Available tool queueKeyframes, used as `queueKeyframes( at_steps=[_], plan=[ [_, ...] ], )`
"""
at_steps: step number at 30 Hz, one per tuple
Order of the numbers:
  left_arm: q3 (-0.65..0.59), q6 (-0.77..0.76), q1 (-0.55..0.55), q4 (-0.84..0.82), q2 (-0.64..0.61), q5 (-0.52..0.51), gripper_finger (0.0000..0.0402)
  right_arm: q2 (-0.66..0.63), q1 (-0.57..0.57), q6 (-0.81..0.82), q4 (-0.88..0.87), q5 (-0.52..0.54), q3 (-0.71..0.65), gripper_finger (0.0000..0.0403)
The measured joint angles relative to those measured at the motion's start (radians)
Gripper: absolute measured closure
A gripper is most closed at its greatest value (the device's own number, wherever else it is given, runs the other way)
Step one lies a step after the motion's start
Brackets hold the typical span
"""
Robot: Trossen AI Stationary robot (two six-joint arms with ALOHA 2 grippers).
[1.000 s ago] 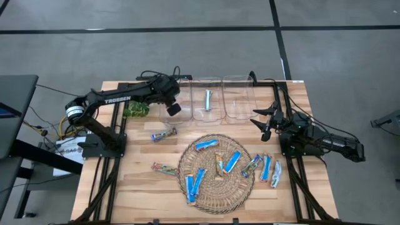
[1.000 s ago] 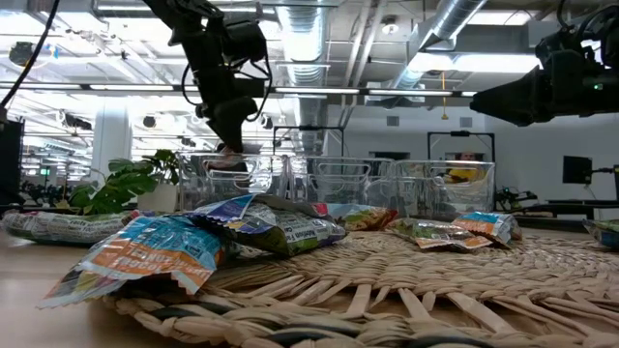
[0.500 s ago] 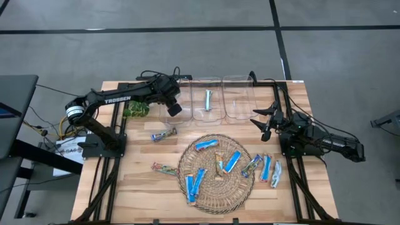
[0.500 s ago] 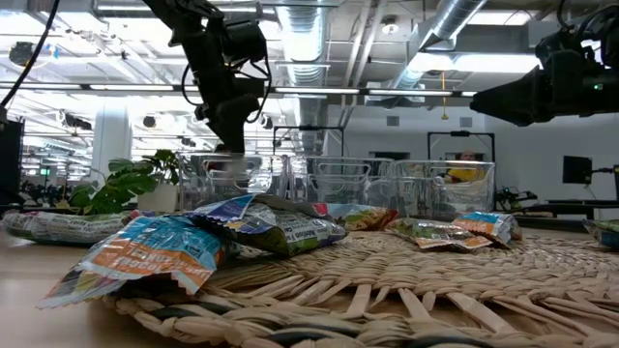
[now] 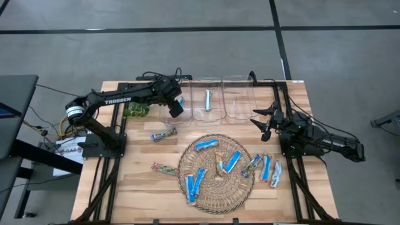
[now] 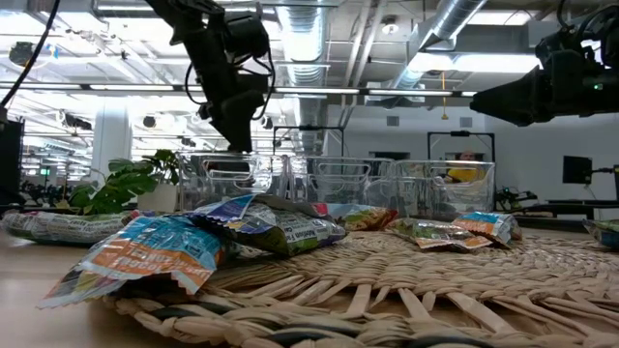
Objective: Pick and place Granola Bars by type
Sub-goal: Put the blue granola bar into the right transparent bin
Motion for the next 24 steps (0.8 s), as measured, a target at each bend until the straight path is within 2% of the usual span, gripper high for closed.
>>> queueKeyframes(
  at_steps=[4, 13, 18, 24],
  plan=[
    [0.0, 0.019, -0.031, -0.005, -0.026, 0.028, 0.0232, 0.0, 0.0, 0.0, 0.0, 0.0, 0.0, 0.0188],
    [-0.013, 0.013, -0.118, -0.048, -0.174, 0.042, 0.0233, 0.0, 0.0, 0.0, 0.0, 0.0, 0.0, 0.0188],
    [-0.095, -0.099, -0.166, -0.083, -0.281, 0.067, 0.0233, 0.0, 0.0, 0.0, 0.0, 0.0, 0.0, 0.0188],
    [-0.237, -0.318, -0.25, -0.089, -0.424, 0.083, 0.0233, 0.0, 0.0, 0.0, 0.0, 0.0, 0.0, 0.0188]
  ],
)
